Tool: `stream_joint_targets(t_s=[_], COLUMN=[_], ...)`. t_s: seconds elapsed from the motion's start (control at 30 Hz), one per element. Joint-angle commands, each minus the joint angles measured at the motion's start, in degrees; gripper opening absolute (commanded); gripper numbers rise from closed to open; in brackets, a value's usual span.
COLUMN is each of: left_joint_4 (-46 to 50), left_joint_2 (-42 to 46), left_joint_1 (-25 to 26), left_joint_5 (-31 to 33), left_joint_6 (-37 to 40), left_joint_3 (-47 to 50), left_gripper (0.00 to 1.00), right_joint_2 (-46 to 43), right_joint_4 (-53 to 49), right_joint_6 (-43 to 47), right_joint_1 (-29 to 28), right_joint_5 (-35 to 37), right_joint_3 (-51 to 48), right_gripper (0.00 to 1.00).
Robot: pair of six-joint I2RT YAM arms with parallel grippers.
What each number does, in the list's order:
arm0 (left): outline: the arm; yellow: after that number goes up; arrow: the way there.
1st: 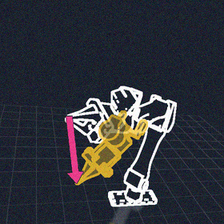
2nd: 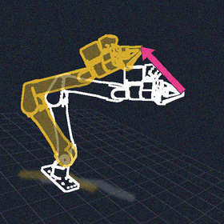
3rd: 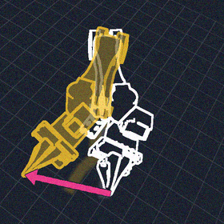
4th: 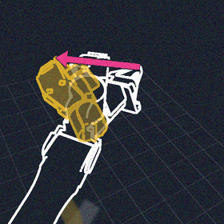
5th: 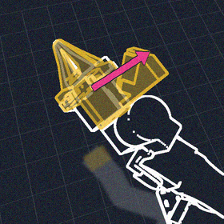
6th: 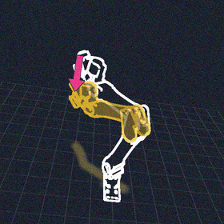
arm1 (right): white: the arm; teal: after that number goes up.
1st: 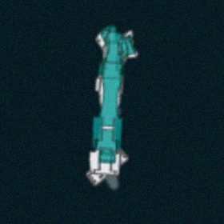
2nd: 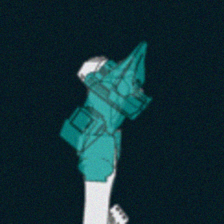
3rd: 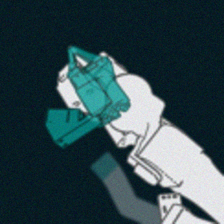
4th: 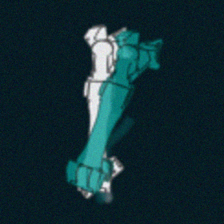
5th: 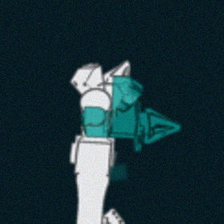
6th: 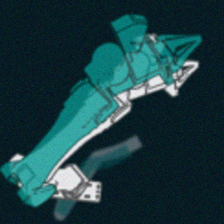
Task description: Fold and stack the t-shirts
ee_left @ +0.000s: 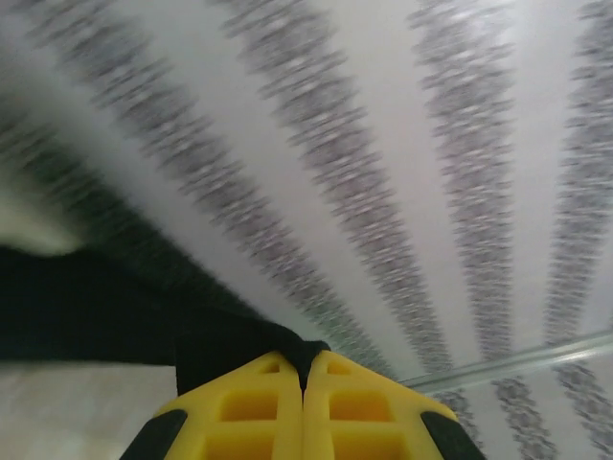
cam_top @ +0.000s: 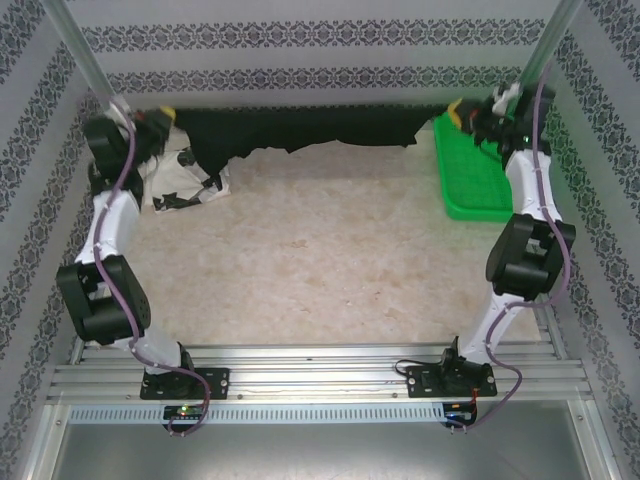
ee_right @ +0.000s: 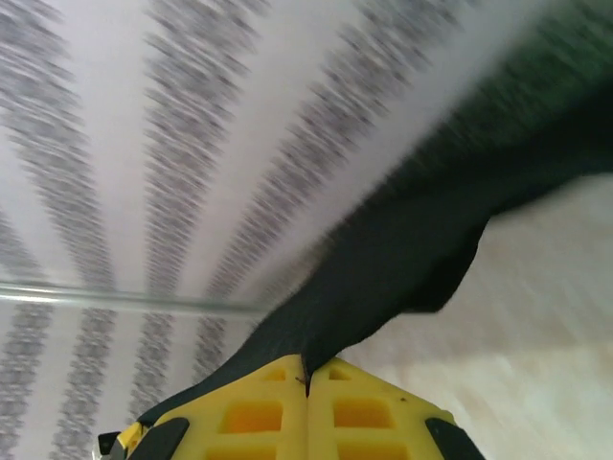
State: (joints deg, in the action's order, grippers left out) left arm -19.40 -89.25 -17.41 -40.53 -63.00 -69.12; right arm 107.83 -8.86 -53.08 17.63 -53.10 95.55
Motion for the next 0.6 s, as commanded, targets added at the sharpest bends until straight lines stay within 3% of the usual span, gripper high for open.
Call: stream_joint_targets(t_s=[0.0,0.07,0.23,0.4,0.57], left_joint_4=[-11.53,-6.63,18.21,44.19,61.80], left_joint_2=[10.53,16.63,32.95,47.15,56.38], left_joint_1=[-0.29,-0.26,-0.43,-0.73,-1.05], left_joint_5=[-2.02,-2.77,0.22,8.94,12.06], left_joint_6=[0.83,3.43,11.08,16.48,16.58], left_joint_3=[14.50,22.32,34.53,36.34,35.50], left_gripper=[0.00,0.00,0.00,0.00,0.00], right_joint_2=[-9.66,-12.83,-20.59,-27.45,-34.47], right_joint_4=[-9.19,-15.00,-17.55,-25.29,-33.39], right_joint_6=[14.65,19.86,24.24,28.12,28.92], right_joint_1=[2.61,2.75,4.67,8.35,9.47], right_joint_5=[0.79,1.86,3.22,4.58,8.25], right_joint_3=[-10.85,-17.24,-35.22,-43.13,-47.75], right_gripper=[0.00,0.00,0.00,0.00,0.00])
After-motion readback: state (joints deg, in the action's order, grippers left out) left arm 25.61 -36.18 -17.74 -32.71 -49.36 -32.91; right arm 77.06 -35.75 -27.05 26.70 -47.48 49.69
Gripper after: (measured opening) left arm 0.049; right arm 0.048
